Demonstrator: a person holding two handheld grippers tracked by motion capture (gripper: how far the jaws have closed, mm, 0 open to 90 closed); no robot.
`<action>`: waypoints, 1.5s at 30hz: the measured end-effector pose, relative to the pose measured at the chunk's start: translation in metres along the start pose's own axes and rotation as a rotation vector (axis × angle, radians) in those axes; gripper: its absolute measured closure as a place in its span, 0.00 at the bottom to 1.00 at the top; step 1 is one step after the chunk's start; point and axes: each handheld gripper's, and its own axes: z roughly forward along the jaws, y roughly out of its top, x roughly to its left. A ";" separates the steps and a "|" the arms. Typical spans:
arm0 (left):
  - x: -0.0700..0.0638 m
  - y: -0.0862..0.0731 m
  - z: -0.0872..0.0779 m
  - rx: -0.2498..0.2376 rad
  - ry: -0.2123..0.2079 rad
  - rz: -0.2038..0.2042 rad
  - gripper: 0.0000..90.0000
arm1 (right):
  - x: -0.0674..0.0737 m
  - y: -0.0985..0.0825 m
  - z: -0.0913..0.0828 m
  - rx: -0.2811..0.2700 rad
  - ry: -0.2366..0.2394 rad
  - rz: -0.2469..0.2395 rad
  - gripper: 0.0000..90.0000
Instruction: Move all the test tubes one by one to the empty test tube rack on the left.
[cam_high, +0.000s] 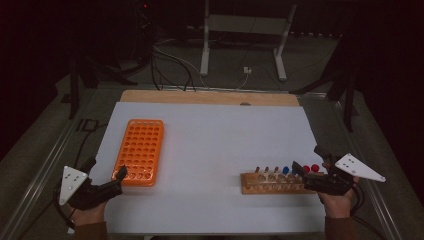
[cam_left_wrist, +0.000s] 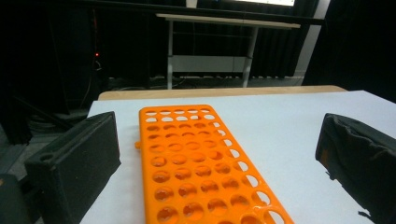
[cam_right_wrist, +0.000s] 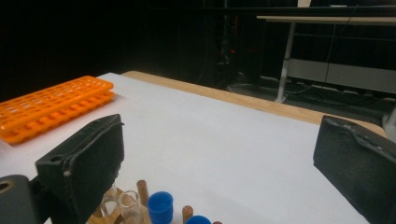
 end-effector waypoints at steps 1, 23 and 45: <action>-0.002 0.000 0.001 0.003 -0.004 0.005 0.01 | 0.000 0.000 0.000 0.000 -0.002 0.000 0.02; -0.002 -0.007 0.000 0.007 0.027 -0.042 0.01 | -0.028 -0.005 -0.023 0.086 -0.022 0.079 0.40; -0.002 -0.010 0.003 0.019 0.034 -0.048 0.01 | -0.031 -0.031 -0.023 0.225 -0.071 0.064 0.77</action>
